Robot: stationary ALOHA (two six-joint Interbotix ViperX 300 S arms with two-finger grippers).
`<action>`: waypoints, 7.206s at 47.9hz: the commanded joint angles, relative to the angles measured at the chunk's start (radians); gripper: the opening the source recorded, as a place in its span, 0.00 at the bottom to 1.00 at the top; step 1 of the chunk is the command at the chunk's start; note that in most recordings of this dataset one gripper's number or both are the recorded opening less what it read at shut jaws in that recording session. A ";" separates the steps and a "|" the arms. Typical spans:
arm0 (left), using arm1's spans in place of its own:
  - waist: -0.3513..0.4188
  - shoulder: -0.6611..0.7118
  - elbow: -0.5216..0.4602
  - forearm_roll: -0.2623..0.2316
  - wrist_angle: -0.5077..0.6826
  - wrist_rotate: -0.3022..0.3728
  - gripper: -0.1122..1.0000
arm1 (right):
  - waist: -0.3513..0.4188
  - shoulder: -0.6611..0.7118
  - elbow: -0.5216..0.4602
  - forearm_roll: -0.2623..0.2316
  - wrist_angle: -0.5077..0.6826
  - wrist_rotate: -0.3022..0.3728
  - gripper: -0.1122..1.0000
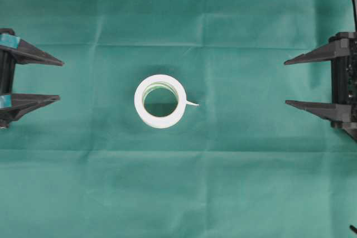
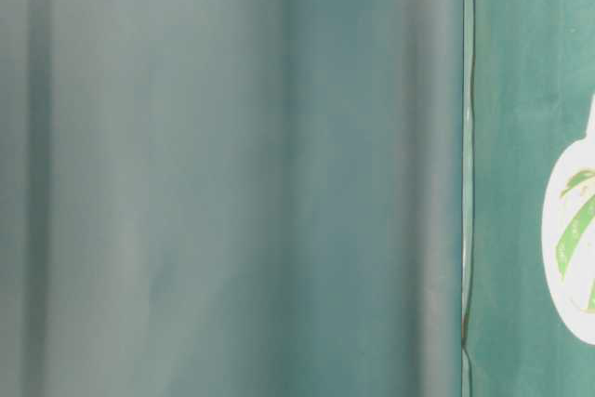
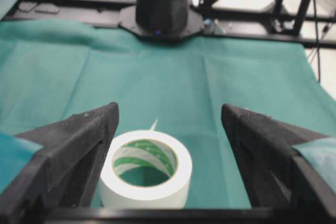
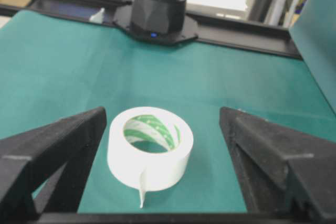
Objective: Peel off the duct tape with your right arm.
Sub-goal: 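Move the left gripper over the white tape roll and lower onto its rim, then close the left gripper on the roll's rim and lift it upright, then reach the right gripper toward the loose tape end on the roll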
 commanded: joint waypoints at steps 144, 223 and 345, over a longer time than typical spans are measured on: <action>-0.057 1.045 -0.804 0.000 0.715 0.008 0.92 | 0.000 0.002 0.035 -0.006 -0.034 0.003 0.85; -0.048 1.032 -0.850 0.003 0.744 0.009 0.29 | 0.002 -0.006 0.048 -0.006 -0.034 0.003 0.85; -0.058 0.963 -1.140 0.014 1.152 0.098 0.29 | -0.005 0.718 -0.359 -0.006 -0.150 0.054 0.84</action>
